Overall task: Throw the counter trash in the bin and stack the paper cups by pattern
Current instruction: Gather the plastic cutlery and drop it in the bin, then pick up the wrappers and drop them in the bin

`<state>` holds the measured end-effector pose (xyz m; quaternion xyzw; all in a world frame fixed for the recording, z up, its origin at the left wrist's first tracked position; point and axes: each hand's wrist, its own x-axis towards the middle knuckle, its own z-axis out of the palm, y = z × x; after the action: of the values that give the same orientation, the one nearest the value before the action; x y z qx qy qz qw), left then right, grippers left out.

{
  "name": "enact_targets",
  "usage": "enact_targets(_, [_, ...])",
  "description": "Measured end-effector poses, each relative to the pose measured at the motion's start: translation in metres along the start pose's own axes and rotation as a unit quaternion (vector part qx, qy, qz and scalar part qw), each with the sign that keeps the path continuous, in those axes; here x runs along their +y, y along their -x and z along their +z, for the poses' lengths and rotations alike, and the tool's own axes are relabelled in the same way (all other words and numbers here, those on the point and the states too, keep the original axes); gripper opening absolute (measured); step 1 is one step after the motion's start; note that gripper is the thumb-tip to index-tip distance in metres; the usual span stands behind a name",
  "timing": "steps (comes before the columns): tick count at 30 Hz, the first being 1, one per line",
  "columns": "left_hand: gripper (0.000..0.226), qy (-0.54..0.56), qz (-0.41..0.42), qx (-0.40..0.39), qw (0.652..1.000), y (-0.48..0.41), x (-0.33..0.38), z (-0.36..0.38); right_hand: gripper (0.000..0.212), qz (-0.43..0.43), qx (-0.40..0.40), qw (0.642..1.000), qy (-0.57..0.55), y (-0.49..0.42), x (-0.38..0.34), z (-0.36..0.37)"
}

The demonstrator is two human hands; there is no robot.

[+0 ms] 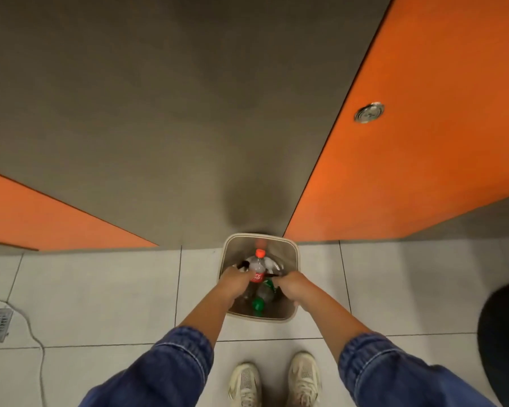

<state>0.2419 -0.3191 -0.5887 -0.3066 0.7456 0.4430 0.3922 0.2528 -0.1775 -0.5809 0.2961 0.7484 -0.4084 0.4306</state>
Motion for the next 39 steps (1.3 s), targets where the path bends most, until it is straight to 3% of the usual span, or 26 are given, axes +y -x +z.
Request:
enact_targets(6, [0.036, -0.039, 0.051, -0.004, 0.998, 0.070, 0.050, -0.011, 0.031, -0.062, 0.023, 0.998, -0.011, 0.074, -0.029, -0.030])
enact_targets(10, [0.030, -0.027, 0.102, -0.002, 0.994, 0.135, 0.083, -0.026, 0.010, -0.114, 0.049, 0.991, -0.054, 0.138, -0.051, -0.053])
enact_targets(13, [0.034, -0.066, 0.177, 0.003, 0.982, 0.193, 0.111, -0.042, 0.020, -0.150, 0.070, 0.982, -0.089, 0.191, -0.068, -0.074])
enact_targets(20, [0.014, -0.056, 0.423, 0.032, 0.904, 0.354, 0.191, -0.099, 0.012, -0.301, 0.115, 0.938, -0.126, 0.349, -0.124, -0.149])
enact_targets(26, [0.013, -0.025, 0.536, 0.049, 0.842, 0.461, 0.276, -0.139, 0.010, -0.412, 0.201, 0.874, -0.160, 0.470, -0.183, -0.222])
enact_targets(32, [0.013, -0.020, 0.582, 0.069, 0.810, 0.507, 0.345, -0.149, 0.015, -0.472, 0.269, 0.816, -0.198, 0.532, -0.217, -0.287])
enact_targets(39, [0.015, -0.028, 0.595, 0.081, 0.799, 0.504, 0.452, -0.112, 0.018, -0.473, 0.324, 0.792, -0.210, 0.522, -0.235, -0.385])
